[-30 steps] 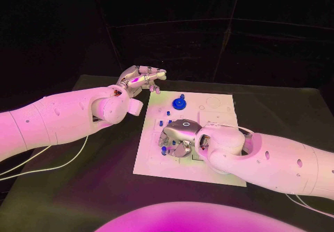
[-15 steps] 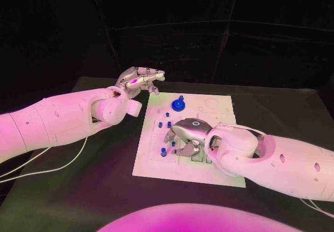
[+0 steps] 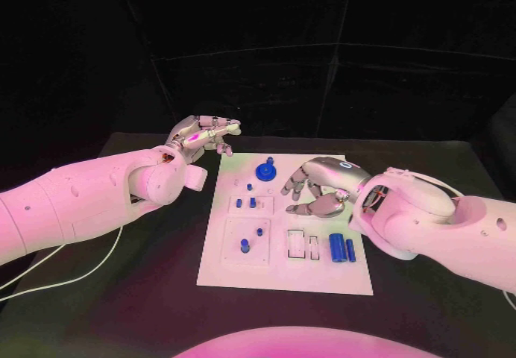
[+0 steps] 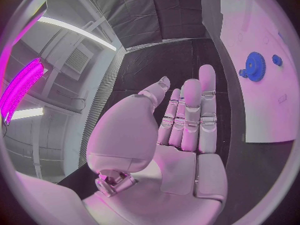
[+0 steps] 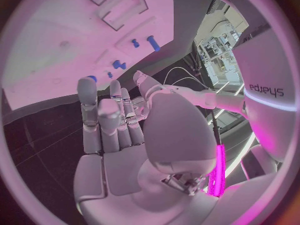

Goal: Assemble the parts on the task board

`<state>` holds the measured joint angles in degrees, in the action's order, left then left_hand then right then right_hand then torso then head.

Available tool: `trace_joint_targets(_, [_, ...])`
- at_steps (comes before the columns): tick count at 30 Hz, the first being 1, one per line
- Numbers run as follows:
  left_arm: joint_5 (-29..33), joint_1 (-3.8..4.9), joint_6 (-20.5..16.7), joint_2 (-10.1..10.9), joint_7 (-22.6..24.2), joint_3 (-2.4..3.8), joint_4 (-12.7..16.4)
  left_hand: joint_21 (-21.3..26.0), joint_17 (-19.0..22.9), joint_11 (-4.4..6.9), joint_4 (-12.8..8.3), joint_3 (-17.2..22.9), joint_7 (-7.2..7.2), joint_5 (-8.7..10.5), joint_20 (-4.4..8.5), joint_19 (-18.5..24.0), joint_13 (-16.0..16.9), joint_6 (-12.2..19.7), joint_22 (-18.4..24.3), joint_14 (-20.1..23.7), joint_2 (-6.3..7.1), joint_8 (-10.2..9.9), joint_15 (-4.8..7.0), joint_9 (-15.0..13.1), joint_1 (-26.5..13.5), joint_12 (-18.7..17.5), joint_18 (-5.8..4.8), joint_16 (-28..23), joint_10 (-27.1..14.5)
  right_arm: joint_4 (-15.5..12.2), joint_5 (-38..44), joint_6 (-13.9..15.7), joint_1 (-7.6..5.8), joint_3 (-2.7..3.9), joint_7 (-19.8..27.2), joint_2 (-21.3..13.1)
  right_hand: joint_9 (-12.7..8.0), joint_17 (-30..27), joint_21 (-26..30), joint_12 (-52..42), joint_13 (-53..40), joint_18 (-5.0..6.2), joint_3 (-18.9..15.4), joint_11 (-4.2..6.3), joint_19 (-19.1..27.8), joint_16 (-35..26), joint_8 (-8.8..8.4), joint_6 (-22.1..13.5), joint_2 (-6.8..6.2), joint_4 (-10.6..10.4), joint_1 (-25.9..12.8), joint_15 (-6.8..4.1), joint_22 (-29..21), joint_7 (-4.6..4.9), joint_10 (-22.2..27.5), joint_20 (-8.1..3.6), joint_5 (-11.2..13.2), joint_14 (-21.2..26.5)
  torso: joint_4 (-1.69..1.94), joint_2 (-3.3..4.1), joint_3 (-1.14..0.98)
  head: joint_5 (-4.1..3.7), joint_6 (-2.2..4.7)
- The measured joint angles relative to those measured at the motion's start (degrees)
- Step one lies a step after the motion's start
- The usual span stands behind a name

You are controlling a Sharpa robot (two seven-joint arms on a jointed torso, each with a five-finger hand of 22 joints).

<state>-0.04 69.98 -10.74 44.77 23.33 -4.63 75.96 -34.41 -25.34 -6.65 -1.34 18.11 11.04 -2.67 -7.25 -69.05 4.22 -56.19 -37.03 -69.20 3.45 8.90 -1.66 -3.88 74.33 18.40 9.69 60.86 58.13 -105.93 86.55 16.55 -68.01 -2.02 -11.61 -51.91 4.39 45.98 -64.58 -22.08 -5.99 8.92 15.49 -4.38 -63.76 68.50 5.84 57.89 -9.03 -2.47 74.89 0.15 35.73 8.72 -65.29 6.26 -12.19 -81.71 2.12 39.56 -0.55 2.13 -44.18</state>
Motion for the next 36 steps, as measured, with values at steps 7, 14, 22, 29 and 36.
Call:
trace_joint_targets(7, [0.0,-0.02,-0.02,0.17,-0.01,-0.03,0.99,0.0,0.0,0.0,0.0,0.0,0.0,0.0,0.0,0.0,0.0,0.0,0.0,0.0,0.0,0.0,0.0,0.0,0.0,0.0,0.0,0.0,0.0,-0.96,-7.09,-0.61,-0.87,-0.33,-4.55,-6.8,0.57,7.89,-6.22,-16.8,-10.7,-0.05,-6.98,3.06,-7.31,4.59,3.76,2.28,-1.25,-5.08,-1.65,-2.95,11.25,-2.55,-5.53,-3.06,-1.72,-2.32,-0.44,-0.12,0.26,-2.19,0.56])
trace_joint_targets(14, [0.0,-0.03,-0.03,0.79,-0.01,-0.04,2.11,0.0,-0.01,0.0,0.0,0.0,0.0,0.0,0.0,0.0,0.0,0.0,-0.01,0.0,0.0,0.0,0.0,0.0,0.0,0.0,0.0,0.0,0.0,-3.63,-9.31,-1.51,-0.43,-1.56,-10.55,-11.31,1.28,16.12,-10.78,-38.53,-34.88,-2.29,-15.79,3.6,-11.1,9.19,8.52,1.62,0.15,-13.47,-3.11,-2.95,20.07,-3.21,-6.95,-3.4,-4.4,-2.32,-1.38,-0.24,0.3,-3.76,0.41])
trace_joint_targets(22, [0.0,-0.03,-0.09,1.34,-0.01,-0.04,2.74,0.0,0.02,0.0,0.0,0.0,0.0,0.0,0.0,0.0,0.0,0.0,0.01,0.0,0.0,0.0,0.0,0.0,0.0,0.0,0.0,0.0,0.0,-5.59,-9.86,-0.6,1.68,-2.89,-16.45,-13.48,1.66,18.68,-11.91,-45.84,-45.29,-2.29,-21.27,3.67,-11.53,10.37,11.87,0.91,0.74,-14.27,-2.65,-3.35,22.41,-3.5,-8.06,-3.39,-5.99,-2.34,-2.06,-0.43,0.48,-4.27,0.14])
trace_joint_targets(29, [0.0,-0.03,-0.13,1.49,-0.01,-0.05,2.73,0.0,0.04,0.0,0.0,0.0,0.0,0.0,0.0,0.0,0.0,0.0,0.05,0.0,0.0,0.0,0.0,0.0,0.0,0.0,0.0,0.0,0.0,-6.6,-9.95,-0.36,3.69,-3.21,-19.48,-13.02,1.9,19.99,-12.35,-47.46,-48.17,-2.29,-23.66,3.86,-11.75,11.04,13.47,0.52,1.47,-14.31,-3.43,-3.35,23.61,-3.49,-8.65,-3.21,-5.99,-2.34,-2.47,-0.44,0.6,-4.35,-0.15])
trace_joint_targets(36, [0.0,-0.03,-0.14,1.49,-0.01,-0.05,2.66,0.0,0.04,0.0,0.0,0.0,0.0,0.0,0.0,0.0,0.0,0.0,0.05,0.0,0.0,0.0,0.0,0.0,0.0,0.0,0.0,0.0,0.0,-6.76,-8.91,-0.41,4.34,-3.24,-21.15,-12.19,2.79,21.22,-13.06,-48.49,-50.02,-2.28,-24.89,4.12,-12.13,11.7,15.81,0.93,1.28,-14.31,-4.11,-3.34,24.82,-3.9,-9.09,-3.6,-5.99,-2.34,-2.51,-0.44,0.64,-4.68,-0.25])
